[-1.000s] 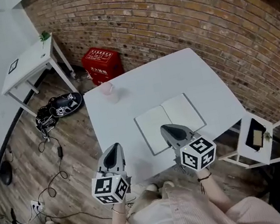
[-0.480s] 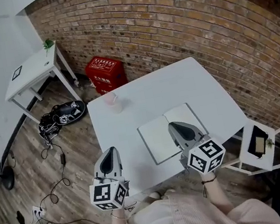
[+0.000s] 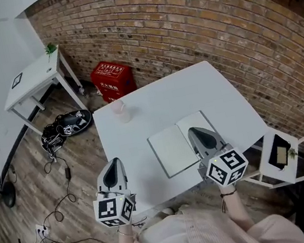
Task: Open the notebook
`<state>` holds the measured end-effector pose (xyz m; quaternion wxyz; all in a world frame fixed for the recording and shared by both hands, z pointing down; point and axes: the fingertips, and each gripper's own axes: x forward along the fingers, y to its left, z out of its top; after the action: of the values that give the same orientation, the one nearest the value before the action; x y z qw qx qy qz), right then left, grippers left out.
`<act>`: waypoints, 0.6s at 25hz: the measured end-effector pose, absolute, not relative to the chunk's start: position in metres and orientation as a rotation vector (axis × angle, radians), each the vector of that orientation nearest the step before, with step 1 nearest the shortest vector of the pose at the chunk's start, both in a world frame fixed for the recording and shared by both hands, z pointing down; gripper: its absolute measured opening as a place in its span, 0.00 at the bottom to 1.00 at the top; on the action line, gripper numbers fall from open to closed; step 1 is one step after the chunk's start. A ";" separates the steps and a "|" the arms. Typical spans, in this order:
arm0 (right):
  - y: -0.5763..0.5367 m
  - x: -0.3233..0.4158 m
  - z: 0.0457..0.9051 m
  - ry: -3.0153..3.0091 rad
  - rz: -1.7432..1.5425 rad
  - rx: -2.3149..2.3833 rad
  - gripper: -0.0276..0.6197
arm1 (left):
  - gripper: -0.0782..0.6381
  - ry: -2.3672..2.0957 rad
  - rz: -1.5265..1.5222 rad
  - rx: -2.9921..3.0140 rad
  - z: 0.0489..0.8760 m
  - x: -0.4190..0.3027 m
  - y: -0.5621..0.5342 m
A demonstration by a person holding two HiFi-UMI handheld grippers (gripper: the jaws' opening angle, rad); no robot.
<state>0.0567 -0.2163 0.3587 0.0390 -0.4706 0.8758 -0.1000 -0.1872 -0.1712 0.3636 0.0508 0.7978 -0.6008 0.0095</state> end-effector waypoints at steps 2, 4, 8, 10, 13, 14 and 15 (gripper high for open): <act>-0.217 0.058 0.359 2.682 -0.313 -1.445 0.05 | 0.10 -1.827 0.032 2.424 0.365 -0.187 -0.171; -0.217 0.058 0.361 2.690 -0.315 -1.444 0.05 | 0.10 -1.839 0.045 2.417 0.368 -0.188 -0.170; -0.215 0.057 0.367 2.707 -0.318 -1.449 0.05 | 0.10 -1.882 0.099 2.417 0.369 -0.190 -0.167; -0.214 0.058 0.370 2.717 -0.315 -1.453 0.05 | 0.10 -1.879 0.096 2.411 0.371 -0.190 -0.165; -0.213 0.062 0.374 2.709 -0.327 -1.454 0.05 | 0.10 -1.874 0.090 2.404 0.375 -0.187 -0.163; -0.214 0.064 0.376 2.708 -0.332 -1.456 0.05 | 0.10 -1.872 0.087 2.402 0.376 -0.186 -0.163; -0.214 0.065 0.378 2.708 -0.335 -1.460 0.05 | 0.10 -1.871 0.085 2.399 0.377 -0.185 -0.162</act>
<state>0.0647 -0.2138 0.3778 0.0233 -0.4716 0.8748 -0.1083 -0.1849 -0.1622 0.3774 0.0489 0.7874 -0.6139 0.0280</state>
